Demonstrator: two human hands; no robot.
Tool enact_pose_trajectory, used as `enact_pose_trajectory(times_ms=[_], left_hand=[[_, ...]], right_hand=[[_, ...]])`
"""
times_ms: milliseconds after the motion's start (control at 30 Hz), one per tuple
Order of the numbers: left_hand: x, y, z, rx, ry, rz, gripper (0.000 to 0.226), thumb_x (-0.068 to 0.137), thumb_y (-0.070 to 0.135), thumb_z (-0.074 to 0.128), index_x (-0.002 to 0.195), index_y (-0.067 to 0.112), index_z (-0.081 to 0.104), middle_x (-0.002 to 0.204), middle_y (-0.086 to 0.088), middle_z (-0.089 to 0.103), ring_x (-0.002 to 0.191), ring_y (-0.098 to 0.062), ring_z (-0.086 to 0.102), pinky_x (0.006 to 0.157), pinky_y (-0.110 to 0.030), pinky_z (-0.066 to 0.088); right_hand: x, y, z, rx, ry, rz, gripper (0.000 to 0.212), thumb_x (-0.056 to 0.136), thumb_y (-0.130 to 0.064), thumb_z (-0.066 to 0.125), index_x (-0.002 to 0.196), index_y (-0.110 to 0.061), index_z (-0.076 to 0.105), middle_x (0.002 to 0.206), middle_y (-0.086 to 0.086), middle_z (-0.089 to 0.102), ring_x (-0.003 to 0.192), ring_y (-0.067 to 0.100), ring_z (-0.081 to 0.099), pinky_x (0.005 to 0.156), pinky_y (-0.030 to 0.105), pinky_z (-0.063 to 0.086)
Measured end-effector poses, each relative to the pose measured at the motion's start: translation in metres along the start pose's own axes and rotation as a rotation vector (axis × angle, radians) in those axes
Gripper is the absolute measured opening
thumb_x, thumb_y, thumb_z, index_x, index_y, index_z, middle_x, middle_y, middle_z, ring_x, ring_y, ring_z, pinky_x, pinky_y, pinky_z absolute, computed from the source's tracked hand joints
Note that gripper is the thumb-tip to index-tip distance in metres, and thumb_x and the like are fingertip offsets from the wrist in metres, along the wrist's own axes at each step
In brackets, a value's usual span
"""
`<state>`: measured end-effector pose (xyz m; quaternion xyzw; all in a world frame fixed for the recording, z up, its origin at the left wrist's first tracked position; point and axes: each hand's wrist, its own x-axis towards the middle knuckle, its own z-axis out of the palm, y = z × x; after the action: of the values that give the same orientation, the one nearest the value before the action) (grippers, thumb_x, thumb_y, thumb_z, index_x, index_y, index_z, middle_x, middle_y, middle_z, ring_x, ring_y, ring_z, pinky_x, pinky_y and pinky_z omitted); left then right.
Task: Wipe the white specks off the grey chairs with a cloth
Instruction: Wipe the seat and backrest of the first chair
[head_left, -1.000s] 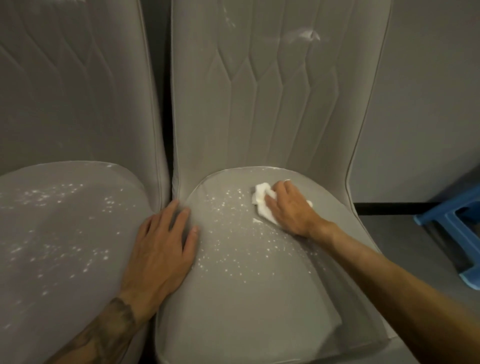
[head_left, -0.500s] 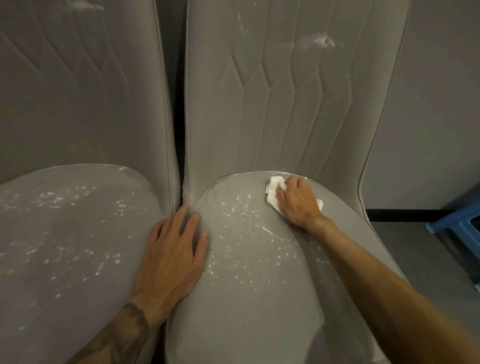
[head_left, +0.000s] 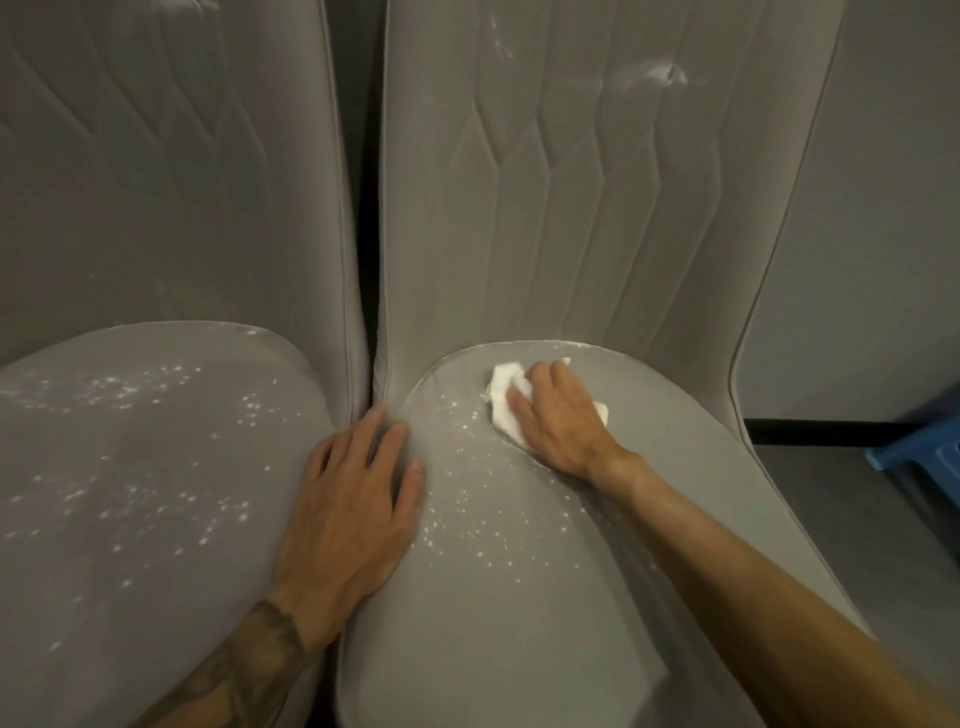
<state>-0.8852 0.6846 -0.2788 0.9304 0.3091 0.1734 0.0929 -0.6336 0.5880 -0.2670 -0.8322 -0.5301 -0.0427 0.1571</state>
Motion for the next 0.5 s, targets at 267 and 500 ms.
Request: enact_pose_trajectory(times_ms=[267, 500], left_hand=[[0.0, -0.001, 0.002, 0.0, 0.009, 0.0, 0.054, 0.107, 0.046, 0.03, 0.145, 0.016, 0.054, 0.159, -0.01, 0.046, 0.144, -0.023, 0.045, 0.12, -0.044, 0.035], [0.0, -0.001, 0.002, -0.009, -0.007, -0.011, 0.057, 0.107, 0.048, 0.028, 0.148, 0.017, 0.052, 0.161, -0.008, 0.044, 0.145, -0.022, 0.044, 0.122, -0.043, 0.032]], right_hand=[[0.023, 0.027, -0.006, -0.048, -0.034, 0.195, 0.038, 0.105, -0.034, 0.035, 0.115, -0.001, 0.05, 0.114, 0.021, 0.052, 0.104, 0.035, 0.048, 0.094, 0.042, 0.036], [0.014, 0.013, -0.006, 0.055, -0.066, 0.006, 0.029, 0.105, -0.031, 0.04, 0.106, -0.005, 0.051, 0.106, 0.018, 0.053, 0.094, 0.034, 0.049, 0.088, 0.042, 0.038]])
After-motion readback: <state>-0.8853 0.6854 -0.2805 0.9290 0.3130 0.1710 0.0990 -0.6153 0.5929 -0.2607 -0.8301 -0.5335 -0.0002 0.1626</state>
